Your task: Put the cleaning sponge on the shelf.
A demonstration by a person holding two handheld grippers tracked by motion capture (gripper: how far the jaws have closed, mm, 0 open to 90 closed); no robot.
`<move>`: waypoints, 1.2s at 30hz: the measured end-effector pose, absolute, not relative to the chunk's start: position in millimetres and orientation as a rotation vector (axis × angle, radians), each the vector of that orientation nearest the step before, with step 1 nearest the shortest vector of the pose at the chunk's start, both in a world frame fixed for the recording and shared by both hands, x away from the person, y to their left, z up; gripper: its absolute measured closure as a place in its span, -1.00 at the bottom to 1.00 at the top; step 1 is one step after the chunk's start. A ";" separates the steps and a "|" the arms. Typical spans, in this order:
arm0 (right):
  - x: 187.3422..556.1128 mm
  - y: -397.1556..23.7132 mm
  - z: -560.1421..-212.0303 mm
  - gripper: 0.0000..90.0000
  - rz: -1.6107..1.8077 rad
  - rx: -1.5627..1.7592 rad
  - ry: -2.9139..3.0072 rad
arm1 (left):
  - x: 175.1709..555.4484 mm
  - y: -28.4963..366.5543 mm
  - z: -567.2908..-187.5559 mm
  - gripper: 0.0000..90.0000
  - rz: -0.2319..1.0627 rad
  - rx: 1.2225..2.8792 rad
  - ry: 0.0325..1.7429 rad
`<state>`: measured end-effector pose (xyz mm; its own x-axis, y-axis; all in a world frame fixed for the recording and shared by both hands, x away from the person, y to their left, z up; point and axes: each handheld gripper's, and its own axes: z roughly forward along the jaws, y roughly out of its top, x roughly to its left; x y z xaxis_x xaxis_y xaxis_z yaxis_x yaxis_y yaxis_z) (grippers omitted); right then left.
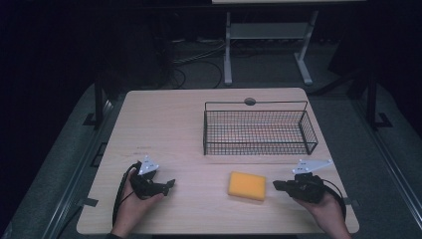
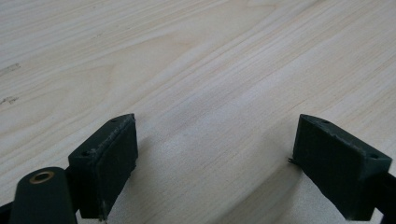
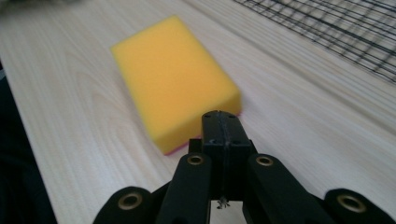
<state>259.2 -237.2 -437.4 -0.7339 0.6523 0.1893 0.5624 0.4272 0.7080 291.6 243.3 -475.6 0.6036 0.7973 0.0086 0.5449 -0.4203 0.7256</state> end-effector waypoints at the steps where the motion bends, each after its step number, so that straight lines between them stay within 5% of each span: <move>1: 259.2 -237.2 -437.4 0.99 1.200 1.093 2.556 | 291.6 243.3 -475.6 -0.71 0.464 2.131 1.055; 36: 256.3 -194.6 -451.1 0.99 1.208 0.961 2.737 | 291.6 243.1 -475.7 -0.71 0.465 2.130 1.057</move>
<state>256.3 -194.6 -451.1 -0.8128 0.5327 0.2358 0.5332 0.5173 0.6694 291.6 243.1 -475.7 0.6019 0.7986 0.0084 0.5457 -0.4189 0.7258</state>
